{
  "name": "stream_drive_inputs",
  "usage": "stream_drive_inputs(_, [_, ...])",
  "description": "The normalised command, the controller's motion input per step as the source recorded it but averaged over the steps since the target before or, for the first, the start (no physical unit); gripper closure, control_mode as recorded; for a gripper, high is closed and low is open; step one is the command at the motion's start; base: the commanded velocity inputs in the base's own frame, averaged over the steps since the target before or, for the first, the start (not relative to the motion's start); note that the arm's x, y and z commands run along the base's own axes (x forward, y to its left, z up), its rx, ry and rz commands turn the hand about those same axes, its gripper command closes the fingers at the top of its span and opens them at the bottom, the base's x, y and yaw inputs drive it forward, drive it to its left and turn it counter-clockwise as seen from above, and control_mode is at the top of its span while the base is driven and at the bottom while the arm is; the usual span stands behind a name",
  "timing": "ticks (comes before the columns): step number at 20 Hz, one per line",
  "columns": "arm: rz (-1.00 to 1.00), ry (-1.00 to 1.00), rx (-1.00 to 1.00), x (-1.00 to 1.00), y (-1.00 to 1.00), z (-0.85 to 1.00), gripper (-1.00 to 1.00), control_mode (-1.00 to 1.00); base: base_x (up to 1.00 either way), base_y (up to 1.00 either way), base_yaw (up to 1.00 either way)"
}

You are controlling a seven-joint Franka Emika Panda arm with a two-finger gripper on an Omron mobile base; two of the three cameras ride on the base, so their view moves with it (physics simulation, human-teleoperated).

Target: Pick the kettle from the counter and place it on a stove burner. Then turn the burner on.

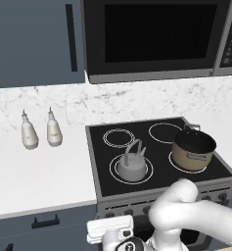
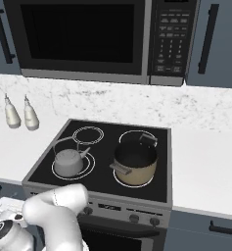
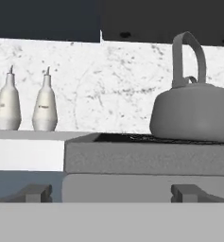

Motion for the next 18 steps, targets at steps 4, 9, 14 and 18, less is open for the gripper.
stream_drive_inputs(4, [-0.02,-0.25,0.00,0.15,0.32,-0.40,-1.00,-1.00,0.00,0.00,0.00])
stream_drive_inputs(9, [-0.04,-0.37,0.00,0.00,0.24,-0.36,-1.00,-1.00,0.00,0.00,0.00])
stream_drive_inputs(14, [-0.05,-0.34,0.00,-0.04,0.13,-0.23,-1.00,-1.00,0.00,0.00,0.00])
stream_drive_inputs(18, [0.00,-0.13,0.06,-0.19,0.00,-0.05,-1.00,-1.00,0.00,0.00,0.00])
